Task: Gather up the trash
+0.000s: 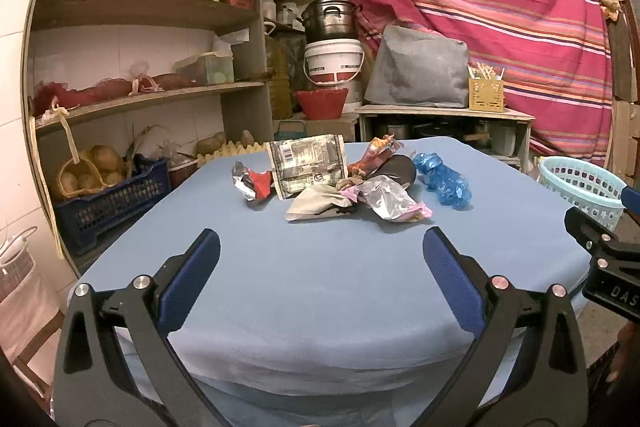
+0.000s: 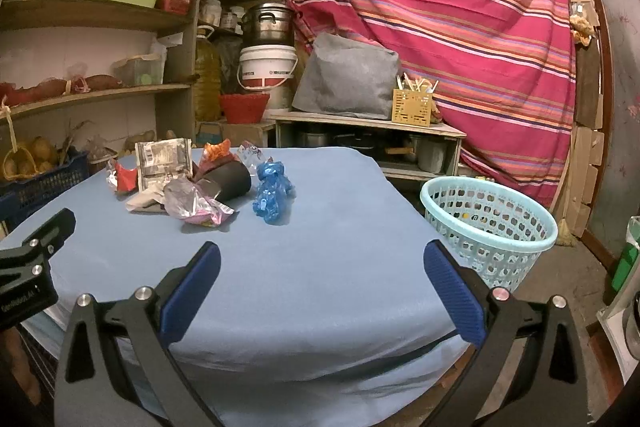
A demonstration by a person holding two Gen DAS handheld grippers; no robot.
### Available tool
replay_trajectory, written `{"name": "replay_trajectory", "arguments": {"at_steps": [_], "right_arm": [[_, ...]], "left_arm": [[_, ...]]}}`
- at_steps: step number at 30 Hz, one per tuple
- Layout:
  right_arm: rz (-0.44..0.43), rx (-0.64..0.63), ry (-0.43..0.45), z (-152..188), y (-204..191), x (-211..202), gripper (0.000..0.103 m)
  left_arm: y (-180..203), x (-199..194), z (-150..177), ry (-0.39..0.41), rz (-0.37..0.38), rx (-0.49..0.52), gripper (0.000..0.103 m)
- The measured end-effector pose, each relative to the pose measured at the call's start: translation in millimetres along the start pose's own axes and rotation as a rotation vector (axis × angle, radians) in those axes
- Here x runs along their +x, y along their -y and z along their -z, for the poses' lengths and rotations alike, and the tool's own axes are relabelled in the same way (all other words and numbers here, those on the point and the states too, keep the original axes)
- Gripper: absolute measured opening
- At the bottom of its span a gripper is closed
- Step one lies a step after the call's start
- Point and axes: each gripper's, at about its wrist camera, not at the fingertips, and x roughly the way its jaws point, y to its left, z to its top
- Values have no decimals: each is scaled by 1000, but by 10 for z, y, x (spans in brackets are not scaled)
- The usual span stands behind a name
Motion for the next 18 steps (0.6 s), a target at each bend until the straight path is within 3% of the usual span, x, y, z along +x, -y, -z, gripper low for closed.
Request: {"name": "replay_trajectory", "arguments": {"at_steps": [18], "right_arm": [[-1, -2, -2, -6, -6, 14, 99]], "left_arm": [[15, -2, -4, -1, -1, 1, 98]]}}
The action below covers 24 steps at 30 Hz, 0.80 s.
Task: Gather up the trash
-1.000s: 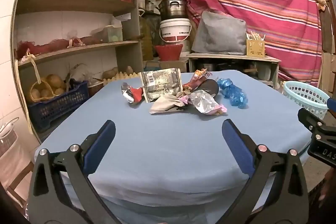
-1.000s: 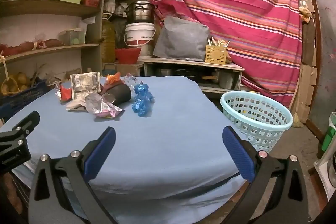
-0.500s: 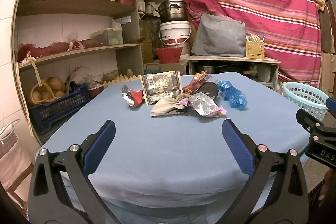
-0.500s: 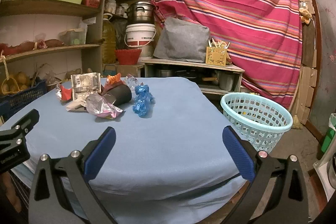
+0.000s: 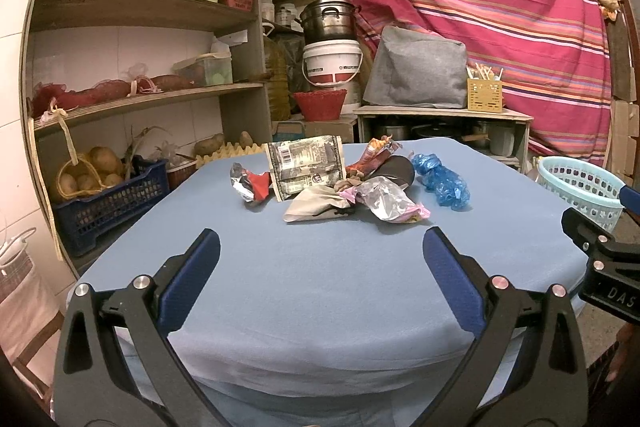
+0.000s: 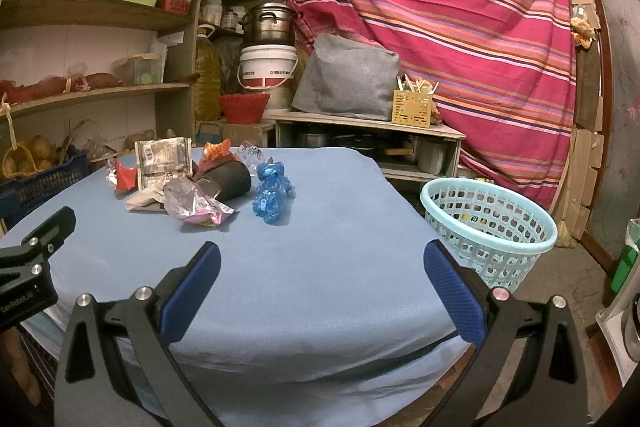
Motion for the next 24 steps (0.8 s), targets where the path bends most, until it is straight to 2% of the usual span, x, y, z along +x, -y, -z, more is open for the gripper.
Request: {"name": "replay_trajectory", "arguments": {"at_steps": [24], "right_arm": [[-1, 0, -12, 25, -11, 41, 99]], "left_arm": [[1, -5, 1, -1, 0, 1, 98]]}}
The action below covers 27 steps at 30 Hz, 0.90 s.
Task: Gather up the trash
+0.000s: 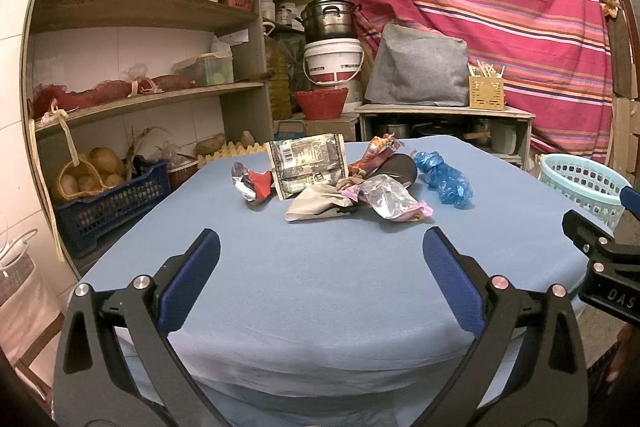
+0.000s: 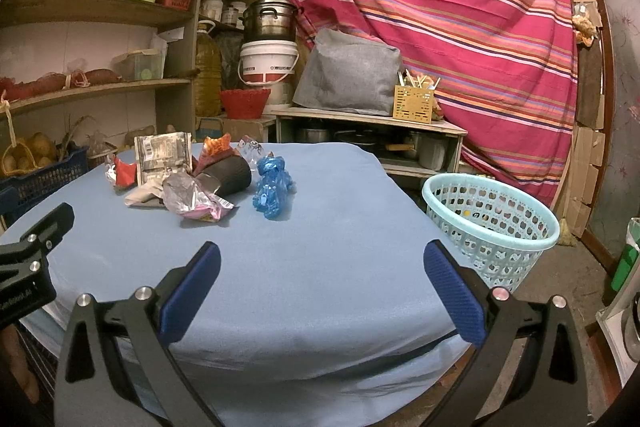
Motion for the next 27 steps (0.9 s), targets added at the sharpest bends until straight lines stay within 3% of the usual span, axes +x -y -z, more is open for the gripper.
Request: {"name": "replay_trajectory", "arguments": {"at_steps": [27], "right_arm": [[-1, -4, -3, 11, -3, 17, 99]], "left_arm": [[7, -3, -5, 1, 0, 4, 98]]}}
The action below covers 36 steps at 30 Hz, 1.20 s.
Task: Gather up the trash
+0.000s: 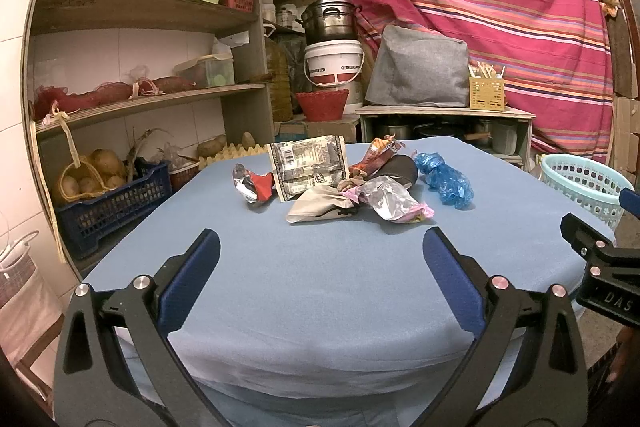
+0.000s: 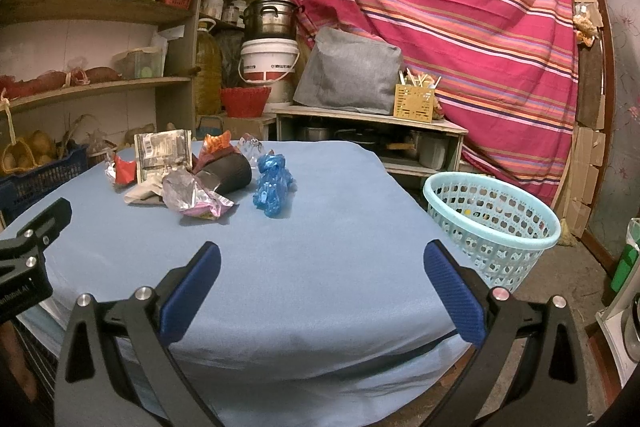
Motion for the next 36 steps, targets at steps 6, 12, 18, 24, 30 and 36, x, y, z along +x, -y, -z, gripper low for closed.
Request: {"name": "replay_trajectory", "arguments": {"at_steps": [6, 12, 18, 24, 30, 36], "right_arm": [[-9, 10, -24, 37, 18, 107, 99], [-7, -14, -49, -102, 0, 281, 99], [-56, -29, -78, -334, -22, 555, 99], [-97, -17, -84, -616, -28, 829, 99], [-68, -26, -73, -861, -38, 1122, 99], [-53, -15, -108, -1062, -55, 1539, 99]], "left_arm": [[-68, 32, -53, -16, -1, -5, 98], [-167, 209, -179, -35, -4, 3, 98], [-268, 484, -371, -60, -16, -5, 98], [-354, 851, -663, -74, -15, 4, 98], [-399, 1156, -1026, -38, -17, -6, 98], [-379, 1594, -1246, -79, 26, -2, 98]]}}
